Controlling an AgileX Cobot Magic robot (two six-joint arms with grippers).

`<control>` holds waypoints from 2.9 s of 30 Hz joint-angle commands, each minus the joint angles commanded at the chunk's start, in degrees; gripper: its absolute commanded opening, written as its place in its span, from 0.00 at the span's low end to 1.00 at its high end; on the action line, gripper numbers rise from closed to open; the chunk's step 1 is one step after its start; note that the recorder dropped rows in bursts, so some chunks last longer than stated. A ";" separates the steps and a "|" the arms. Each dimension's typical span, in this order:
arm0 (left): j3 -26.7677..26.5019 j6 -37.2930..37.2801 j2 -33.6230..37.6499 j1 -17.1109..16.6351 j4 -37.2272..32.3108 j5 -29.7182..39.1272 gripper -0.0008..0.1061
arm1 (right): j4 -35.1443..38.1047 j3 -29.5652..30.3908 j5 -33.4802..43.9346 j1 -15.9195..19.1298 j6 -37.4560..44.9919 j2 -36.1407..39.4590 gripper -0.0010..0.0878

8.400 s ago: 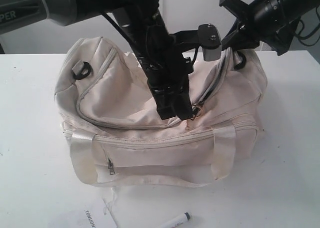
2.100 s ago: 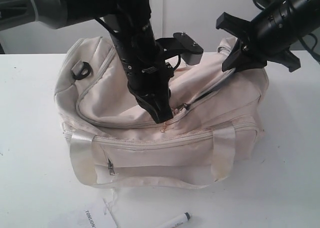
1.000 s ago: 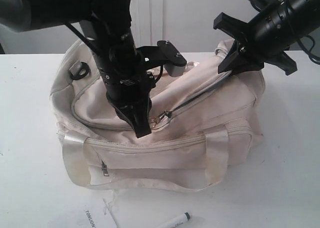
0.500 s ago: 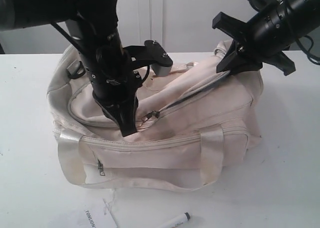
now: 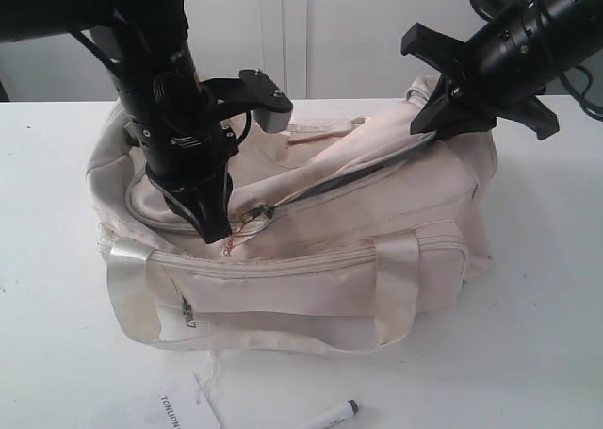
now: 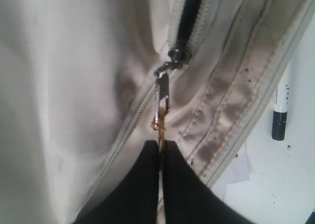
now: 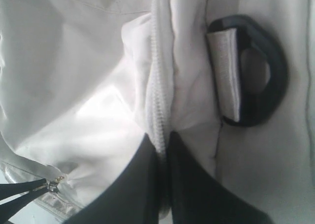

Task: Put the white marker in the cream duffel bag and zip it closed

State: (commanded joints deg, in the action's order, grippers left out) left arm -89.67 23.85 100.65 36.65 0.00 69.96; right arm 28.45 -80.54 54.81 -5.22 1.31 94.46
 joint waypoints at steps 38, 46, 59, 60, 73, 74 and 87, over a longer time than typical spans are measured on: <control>0.00 0.10 -5.92 0.00 -5.71 0.00 0.01 | -8.16 0.00 -4.40 2.56 1.02 0.00 0.01; 2.25 0.10 -5.92 0.00 -8.21 0.00 0.01 | -8.04 0.00 -4.30 3.56 1.07 0.00 0.01; 5.78 0.10 -6.82 0.00 -10.99 0.00 0.01 | -7.52 0.00 -3.64 3.56 1.07 0.00 0.01; 5.78 0.10 -7.33 0.00 -10.99 0.00 0.01 | -7.41 0.00 -3.65 3.56 1.07 0.00 0.01; 5.78 0.10 -11.57 0.00 -10.38 0.00 0.01 | -4.31 0.00 -2.71 3.56 1.24 0.00 0.05; 5.78 0.10 -11.67 0.00 -10.13 0.00 0.01 | -4.17 0.00 -2.59 3.56 1.24 0.00 0.07; 5.78 -1.21 -11.82 0.00 -9.36 -3.35 0.01 | -3.80 0.00 -1.56 3.56 4.03 -3.95 0.39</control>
State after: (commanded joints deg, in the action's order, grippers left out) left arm -83.88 22.65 88.83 36.65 -9.36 66.61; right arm 24.65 -80.54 53.25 -1.66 5.34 90.51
